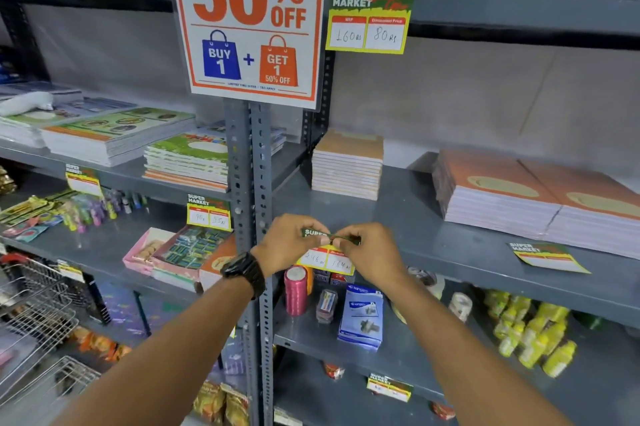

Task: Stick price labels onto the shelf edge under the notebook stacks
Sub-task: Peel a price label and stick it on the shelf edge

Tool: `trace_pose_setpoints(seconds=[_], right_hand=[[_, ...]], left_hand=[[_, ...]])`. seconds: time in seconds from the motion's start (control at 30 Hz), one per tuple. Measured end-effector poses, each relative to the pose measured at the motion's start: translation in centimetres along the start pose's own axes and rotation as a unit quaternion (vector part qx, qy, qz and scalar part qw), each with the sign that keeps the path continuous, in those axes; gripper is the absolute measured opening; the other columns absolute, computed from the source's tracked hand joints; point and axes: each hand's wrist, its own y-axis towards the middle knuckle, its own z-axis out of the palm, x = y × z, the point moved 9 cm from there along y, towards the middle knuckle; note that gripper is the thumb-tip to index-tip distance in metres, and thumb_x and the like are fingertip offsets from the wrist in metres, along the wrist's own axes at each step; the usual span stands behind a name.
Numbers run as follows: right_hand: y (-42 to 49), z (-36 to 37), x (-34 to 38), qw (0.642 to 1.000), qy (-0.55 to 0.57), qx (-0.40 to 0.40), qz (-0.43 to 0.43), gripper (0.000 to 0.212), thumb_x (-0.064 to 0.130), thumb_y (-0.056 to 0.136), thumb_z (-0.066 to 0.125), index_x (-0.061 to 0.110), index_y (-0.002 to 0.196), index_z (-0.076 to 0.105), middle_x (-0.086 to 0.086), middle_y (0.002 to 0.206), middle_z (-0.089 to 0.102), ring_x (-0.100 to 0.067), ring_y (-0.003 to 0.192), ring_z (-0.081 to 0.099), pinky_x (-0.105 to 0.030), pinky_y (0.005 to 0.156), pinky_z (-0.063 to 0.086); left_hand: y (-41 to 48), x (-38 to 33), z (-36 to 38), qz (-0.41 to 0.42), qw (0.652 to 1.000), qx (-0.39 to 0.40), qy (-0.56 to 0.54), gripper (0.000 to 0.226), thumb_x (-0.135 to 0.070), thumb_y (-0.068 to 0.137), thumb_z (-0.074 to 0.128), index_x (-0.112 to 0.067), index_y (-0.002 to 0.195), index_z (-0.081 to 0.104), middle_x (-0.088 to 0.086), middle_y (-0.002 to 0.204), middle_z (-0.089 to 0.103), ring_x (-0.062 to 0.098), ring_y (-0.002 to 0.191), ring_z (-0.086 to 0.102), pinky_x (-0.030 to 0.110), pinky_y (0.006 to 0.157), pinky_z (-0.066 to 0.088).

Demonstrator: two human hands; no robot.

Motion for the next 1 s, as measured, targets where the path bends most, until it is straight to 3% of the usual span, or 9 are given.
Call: trace_pose_setpoints(seconds=[0.13,0.33,0.5,0.8,0.9,1.0], right_hand=[[-0.9,1.1,-1.2,0.999,-0.040,-0.028,0.024,0.011,0.020,0.088,0.068,0.019,0.093,0.078,0.001,0.087,0.077,-0.012,0.076,0.068,-0.034,0.074,0.058],[-1.1,1.0,-1.7,0.995,-0.056,-0.073,0.029,0.005,0.020,0.088,0.069,0.017,0.089,0.073,-0.001,0.084,0.076,-0.017,0.076,0.068,-0.036,0.072,0.058],[-0.9,1.0,-1.7,0.994,-0.064,-0.077,0.041,0.006,0.022,0.088,0.069,0.017,0.089,0.071,-0.002,0.084,0.075,-0.018,0.076,0.068,-0.035,0.070,0.058],[-0.8,0.7,-1.1,0.991,-0.098,-0.087,0.034,0.009,0.022,0.089,0.066,0.015,0.089,0.073,-0.003,0.084,0.075,-0.019,0.075,0.067,-0.034,0.070,0.057],[-0.5,0.7,-0.7,0.987,-0.131,-0.087,0.024,0.012,0.022,0.090,0.065,0.014,0.087,0.073,-0.004,0.081,0.075,-0.020,0.073,0.067,-0.033,0.069,0.056],[-0.4,0.7,-0.3,0.984,-0.153,-0.087,0.016,0.014,0.021,0.090,0.065,0.011,0.084,0.072,-0.007,0.079,0.074,-0.022,0.069,0.066,-0.030,0.065,0.054]], left_hand=[[-0.3,2.2,1.5,-0.060,0.998,-0.015,0.013,0.006,-0.026,0.082,0.077,-0.027,0.088,0.077,-0.009,0.084,0.077,0.010,0.082,0.071,0.036,0.079,0.058],[-0.5,1.6,1.7,-0.047,0.997,-0.049,0.036,0.008,-0.023,0.084,0.075,-0.022,0.091,0.076,-0.010,0.085,0.074,-0.002,0.070,0.060,0.014,0.065,0.045],[-0.4,1.2,1.3,-0.042,0.995,-0.067,0.066,0.005,-0.022,0.084,0.074,-0.023,0.089,0.073,-0.010,0.088,0.074,0.003,0.077,0.063,0.006,0.064,0.040],[-0.6,0.6,1.2,-0.049,0.992,-0.080,0.079,0.004,-0.021,0.085,0.073,-0.025,0.085,0.071,-0.015,0.080,0.069,-0.003,0.068,0.059,0.003,0.059,0.038],[-0.6,0.3,1.2,-0.046,0.992,-0.085,0.077,0.005,-0.020,0.085,0.073,-0.024,0.082,0.071,-0.014,0.076,0.068,-0.006,0.065,0.057,0.006,0.060,0.038],[-0.7,0.0,1.0,-0.044,0.990,-0.098,0.092,0.004,-0.022,0.084,0.073,-0.023,0.082,0.071,-0.011,0.079,0.072,0.001,0.068,0.060,0.021,0.066,0.047]])
